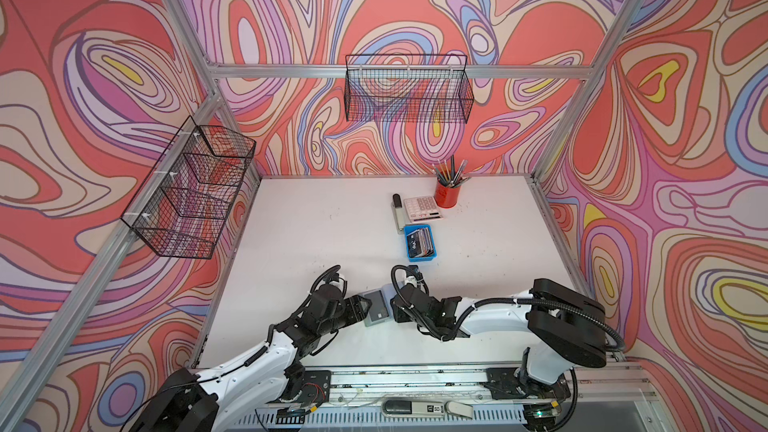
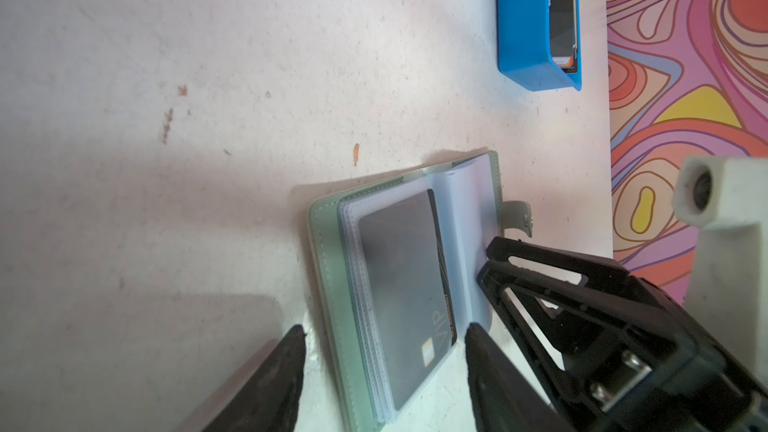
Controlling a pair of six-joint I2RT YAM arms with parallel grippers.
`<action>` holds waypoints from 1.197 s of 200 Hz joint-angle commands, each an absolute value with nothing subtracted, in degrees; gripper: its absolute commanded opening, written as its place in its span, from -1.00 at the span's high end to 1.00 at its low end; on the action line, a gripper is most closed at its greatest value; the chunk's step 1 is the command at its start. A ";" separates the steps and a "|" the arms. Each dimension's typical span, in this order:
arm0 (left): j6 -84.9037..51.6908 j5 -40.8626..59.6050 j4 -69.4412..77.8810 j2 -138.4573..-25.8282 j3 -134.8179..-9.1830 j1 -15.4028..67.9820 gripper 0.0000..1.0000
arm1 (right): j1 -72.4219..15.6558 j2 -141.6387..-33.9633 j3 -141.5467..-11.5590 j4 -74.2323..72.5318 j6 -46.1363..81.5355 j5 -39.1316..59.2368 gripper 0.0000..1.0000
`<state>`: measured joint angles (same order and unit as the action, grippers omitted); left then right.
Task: Put the credit cards into the card holder
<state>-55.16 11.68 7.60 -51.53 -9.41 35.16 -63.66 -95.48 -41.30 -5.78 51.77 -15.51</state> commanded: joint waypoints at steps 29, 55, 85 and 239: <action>-55.55 12.03 8.79 -51.94 -8.59 34.89 -0.26 | -63.03 -97.68 -40.88 -13.20 53.11 -6.86 0.00; -55.59 12.13 8.79 -51.82 -8.61 34.89 -0.26 | -62.91 -98.52 -40.70 -16.68 53.86 -3.78 0.00; -55.63 11.87 8.75 -51.70 -8.46 34.89 -0.26 | -62.83 -98.53 -40.13 -20.19 54.28 -1.78 0.00; -56.42 8.09 3.31 -43.96 -7.29 34.89 -0.26 | -62.76 -98.92 -38.41 -28.71 55.72 0.97 0.04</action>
<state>-55.77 9.43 6.13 -45.45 -8.29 35.16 -62.96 -98.28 -39.09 -26.46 54.98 1.30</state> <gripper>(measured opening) 0.630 0.477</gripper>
